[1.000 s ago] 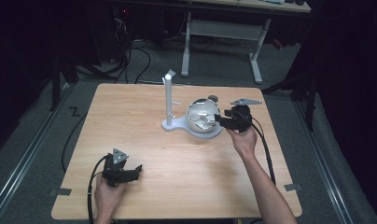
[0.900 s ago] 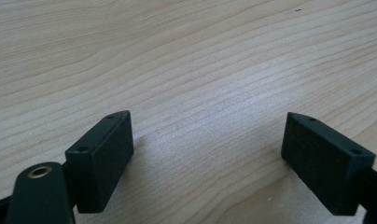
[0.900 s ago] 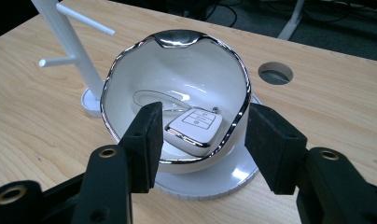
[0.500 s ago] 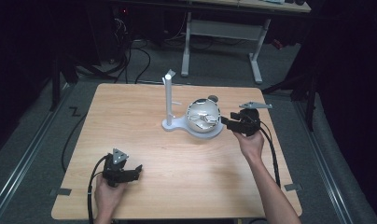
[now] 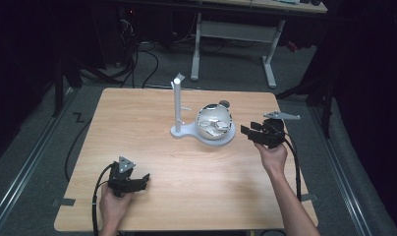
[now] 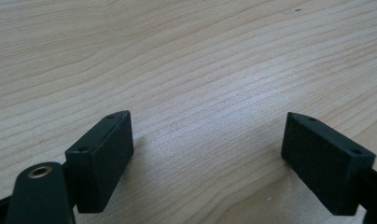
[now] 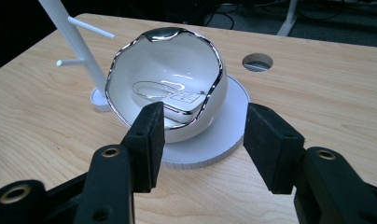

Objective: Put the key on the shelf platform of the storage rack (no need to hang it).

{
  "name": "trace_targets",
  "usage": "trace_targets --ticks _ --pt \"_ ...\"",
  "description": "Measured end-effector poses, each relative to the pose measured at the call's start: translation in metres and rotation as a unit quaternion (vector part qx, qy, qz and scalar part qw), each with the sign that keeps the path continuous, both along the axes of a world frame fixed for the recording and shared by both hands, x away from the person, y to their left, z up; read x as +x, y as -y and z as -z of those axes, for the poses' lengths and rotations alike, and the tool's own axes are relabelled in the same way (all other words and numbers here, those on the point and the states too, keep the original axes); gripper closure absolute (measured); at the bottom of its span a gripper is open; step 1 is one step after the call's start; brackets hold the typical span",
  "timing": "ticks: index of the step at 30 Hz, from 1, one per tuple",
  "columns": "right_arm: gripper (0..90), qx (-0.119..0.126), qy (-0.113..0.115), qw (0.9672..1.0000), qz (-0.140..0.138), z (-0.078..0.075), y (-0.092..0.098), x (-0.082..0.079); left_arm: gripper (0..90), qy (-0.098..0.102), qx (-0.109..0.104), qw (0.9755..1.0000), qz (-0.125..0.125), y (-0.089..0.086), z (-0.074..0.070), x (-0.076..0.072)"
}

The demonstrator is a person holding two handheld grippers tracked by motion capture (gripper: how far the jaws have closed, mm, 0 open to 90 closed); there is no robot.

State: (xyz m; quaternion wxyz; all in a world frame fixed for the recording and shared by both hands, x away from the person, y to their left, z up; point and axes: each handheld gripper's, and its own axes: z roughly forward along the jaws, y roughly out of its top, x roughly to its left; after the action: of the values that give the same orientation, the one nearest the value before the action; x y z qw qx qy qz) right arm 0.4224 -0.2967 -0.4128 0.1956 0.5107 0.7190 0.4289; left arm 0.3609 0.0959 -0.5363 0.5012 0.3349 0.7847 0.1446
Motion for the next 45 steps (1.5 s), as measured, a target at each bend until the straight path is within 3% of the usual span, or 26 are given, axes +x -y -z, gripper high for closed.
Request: trace_targets --ticks 9,11,23,32,45 --pt "48.6 -0.013 0.013 0.9998 -0.006 -0.01 0.003 -0.016 17.0 0.0 0.0 1.0 0.0 0.0 0.0 0.0" --pt "48.8 0.002 0.013 0.9999 -0.004 -0.008 0.007 -0.02 17.0 0.0 0.0 1.0 0.0 0.0 0.0 0.0" --pt "48.8 0.014 0.016 0.9998 0.004 -0.002 0.024 -0.037 17.0 0.0 0.0 1.0 0.0 0.0 0.0 0.0" --pt "48.8 0.028 0.004 0.9996 0.008 0.013 0.035 -0.049 17.0 0.0 0.0 1.0 0.0 0.0 0.0 0.0" --pt "48.8 0.034 0.019 0.9992 0.001 0.015 0.037 -0.068 17.0 0.0 0.0 1.0 0.0 0.0 0.0 0.0"
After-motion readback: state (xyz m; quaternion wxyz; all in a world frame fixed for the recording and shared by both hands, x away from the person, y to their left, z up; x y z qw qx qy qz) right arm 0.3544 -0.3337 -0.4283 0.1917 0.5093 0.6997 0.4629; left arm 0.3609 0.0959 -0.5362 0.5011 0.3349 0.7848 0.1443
